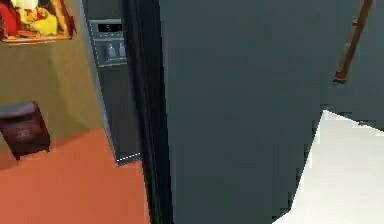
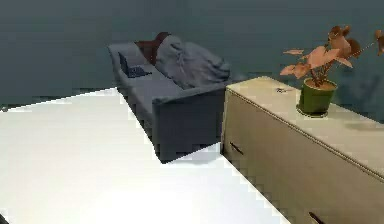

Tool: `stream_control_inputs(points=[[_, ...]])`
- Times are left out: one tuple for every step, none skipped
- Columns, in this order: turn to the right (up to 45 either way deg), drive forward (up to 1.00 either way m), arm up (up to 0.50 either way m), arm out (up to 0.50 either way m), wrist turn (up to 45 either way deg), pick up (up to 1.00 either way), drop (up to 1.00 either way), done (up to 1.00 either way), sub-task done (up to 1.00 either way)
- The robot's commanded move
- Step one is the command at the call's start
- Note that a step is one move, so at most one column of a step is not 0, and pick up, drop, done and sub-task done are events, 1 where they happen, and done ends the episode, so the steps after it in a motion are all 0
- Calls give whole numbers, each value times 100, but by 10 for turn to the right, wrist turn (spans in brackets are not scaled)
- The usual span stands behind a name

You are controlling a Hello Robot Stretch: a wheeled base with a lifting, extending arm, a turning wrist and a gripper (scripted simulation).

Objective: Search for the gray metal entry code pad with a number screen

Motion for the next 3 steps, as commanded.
stream_control_inputs(points=[[-450, 0, 0, 0, 0, 0, 0, 0, 0], [-60, 0, 0, 0, 0, 0, 0, 0, 0], [0, 80, 0, 0, 0, 0, 0, 0, 0]])
